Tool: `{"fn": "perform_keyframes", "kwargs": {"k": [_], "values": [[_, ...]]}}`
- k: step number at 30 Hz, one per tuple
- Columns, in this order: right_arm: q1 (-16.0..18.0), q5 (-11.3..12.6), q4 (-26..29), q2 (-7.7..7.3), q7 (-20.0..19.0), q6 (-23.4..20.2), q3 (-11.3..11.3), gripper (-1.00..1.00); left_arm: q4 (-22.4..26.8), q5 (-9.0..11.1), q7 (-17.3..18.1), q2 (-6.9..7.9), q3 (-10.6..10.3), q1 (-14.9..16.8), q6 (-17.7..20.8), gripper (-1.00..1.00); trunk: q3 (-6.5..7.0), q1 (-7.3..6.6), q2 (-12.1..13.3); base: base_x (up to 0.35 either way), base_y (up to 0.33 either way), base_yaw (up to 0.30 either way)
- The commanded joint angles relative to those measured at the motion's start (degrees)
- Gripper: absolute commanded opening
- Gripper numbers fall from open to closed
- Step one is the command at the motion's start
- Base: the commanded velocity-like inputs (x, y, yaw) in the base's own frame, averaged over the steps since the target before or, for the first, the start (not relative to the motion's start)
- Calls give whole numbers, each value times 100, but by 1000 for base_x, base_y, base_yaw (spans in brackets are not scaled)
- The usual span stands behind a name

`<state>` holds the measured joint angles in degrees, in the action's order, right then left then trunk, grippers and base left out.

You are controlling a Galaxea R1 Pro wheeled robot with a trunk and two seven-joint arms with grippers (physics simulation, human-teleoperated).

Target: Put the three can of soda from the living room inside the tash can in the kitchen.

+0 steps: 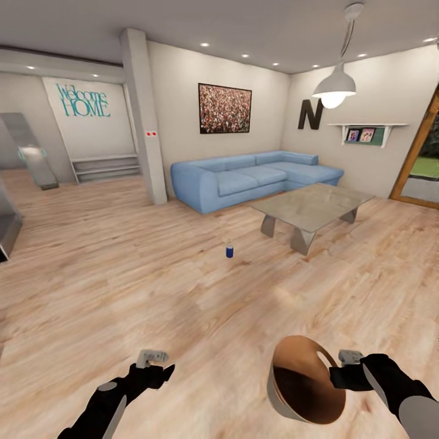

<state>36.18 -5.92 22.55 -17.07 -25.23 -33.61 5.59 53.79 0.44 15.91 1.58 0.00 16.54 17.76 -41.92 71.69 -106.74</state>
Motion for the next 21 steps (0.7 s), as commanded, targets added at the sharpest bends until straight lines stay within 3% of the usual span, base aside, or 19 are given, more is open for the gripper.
{"fn": "perform_keyframes", "kwargs": {"k": [1, 13, 21], "values": [[3, 99, 3, 1, -27, -23, 20, -100, -1, 0, 0, 0, 0, -1, 0, 100, 3, 0, 0, 315, 167, -111], [-22, 101, 6, 7, -44, -17, 16, -100, -1, 0, 0, -4, -9, -2, 0, 100, 7, 0, 0, 315, 167, -18], [-23, 117, 5, 14, -3, -18, 14, -100, -33, 1, 0, -8, -9, -2, -5, 100, 30, 0, 0, 313, 173, -173]]}}
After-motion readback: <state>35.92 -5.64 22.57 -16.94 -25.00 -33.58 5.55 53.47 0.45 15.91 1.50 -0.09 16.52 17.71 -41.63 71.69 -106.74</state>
